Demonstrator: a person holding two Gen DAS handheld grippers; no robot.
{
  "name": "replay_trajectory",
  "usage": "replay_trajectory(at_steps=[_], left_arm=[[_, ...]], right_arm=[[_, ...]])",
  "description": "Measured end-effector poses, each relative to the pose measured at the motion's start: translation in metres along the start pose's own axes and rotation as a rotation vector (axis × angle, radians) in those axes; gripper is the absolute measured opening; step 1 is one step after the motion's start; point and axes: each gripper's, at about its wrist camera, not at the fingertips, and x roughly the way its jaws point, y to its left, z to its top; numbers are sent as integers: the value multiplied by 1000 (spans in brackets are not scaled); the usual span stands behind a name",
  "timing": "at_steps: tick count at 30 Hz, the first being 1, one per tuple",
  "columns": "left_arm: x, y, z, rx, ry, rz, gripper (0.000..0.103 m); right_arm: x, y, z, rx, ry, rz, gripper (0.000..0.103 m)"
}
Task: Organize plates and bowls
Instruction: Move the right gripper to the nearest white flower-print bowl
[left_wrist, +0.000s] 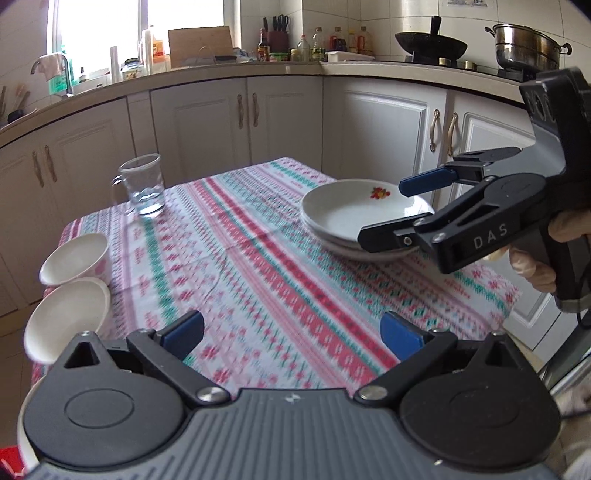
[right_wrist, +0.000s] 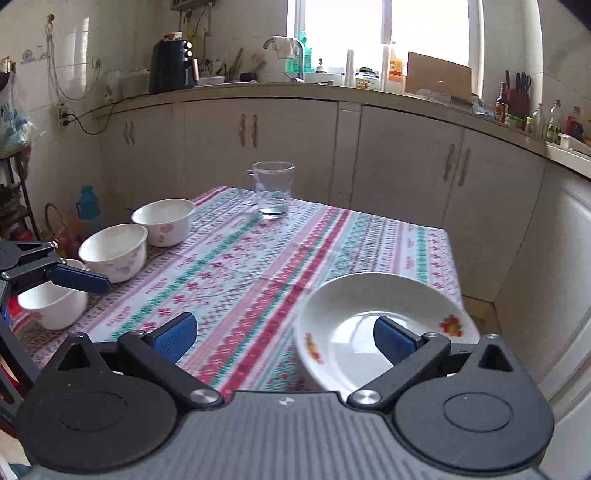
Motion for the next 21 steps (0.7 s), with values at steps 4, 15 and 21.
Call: replay_trajectory(at_steps=[4, 15, 21], left_arm=[[-21, 20, -16, -5, 14, 43, 101], [-62, 84, -51, -52, 35, 141, 101], [-72, 108, -71, -56, 49, 177, 101]], right_arm=[[5, 27, -3, -28, 4, 54, 103], [37, 99, 0, -120, 42, 186, 103], [52, 126, 10, -155, 67, 227, 103]])
